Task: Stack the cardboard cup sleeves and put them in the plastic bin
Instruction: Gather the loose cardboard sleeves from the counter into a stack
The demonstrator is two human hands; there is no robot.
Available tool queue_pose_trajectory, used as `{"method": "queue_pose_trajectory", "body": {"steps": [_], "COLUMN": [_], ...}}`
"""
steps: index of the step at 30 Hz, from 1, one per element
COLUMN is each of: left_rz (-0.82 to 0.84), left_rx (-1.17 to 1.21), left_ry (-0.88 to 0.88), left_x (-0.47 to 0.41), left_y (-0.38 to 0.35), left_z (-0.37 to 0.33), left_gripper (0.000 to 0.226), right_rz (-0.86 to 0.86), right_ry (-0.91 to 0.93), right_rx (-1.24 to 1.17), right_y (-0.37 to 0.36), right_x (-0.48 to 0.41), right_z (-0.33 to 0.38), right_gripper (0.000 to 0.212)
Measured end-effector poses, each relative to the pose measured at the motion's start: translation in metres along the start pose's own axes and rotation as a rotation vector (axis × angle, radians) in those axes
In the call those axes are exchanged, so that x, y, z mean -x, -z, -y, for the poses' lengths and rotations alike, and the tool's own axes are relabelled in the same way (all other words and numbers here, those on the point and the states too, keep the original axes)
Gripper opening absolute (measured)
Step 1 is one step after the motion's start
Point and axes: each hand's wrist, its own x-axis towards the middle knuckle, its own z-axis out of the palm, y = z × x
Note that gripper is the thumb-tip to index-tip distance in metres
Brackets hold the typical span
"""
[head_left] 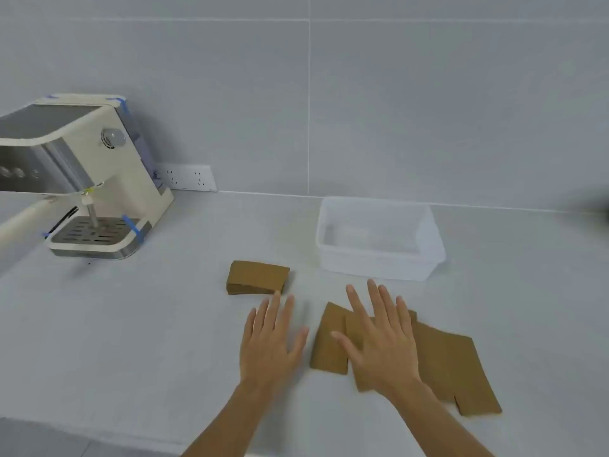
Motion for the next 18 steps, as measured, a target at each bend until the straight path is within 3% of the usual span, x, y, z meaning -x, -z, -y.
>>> {"method": "queue_pose_trajectory", "body": {"steps": [5,15,18], "left_rz": [0.021,0.089,0.102], "left_rx": [-0.076,-0.167,-0.167], "left_ry": [0.035,0.025,0.025], "left_x": [0.013,0.013,0.013], "left_y": [-0.027,-0.036,-0.036], "left_z": [0.02,0.028,0.028], "left_gripper": [0.063,0.066,0.066], "right_rz": [0.081,0.317,0.308], "right_ry": [0.012,-0.182,-0.185], "right_rx": [0.039,-0.006,-0.039], "right_y": [-0.016,-0.022,-0.024], "right_x": [0.015,0.032,0.034], "right_z": [0.001,0.008,0.011], "right_gripper": [0.069,0.084,0.08]}}
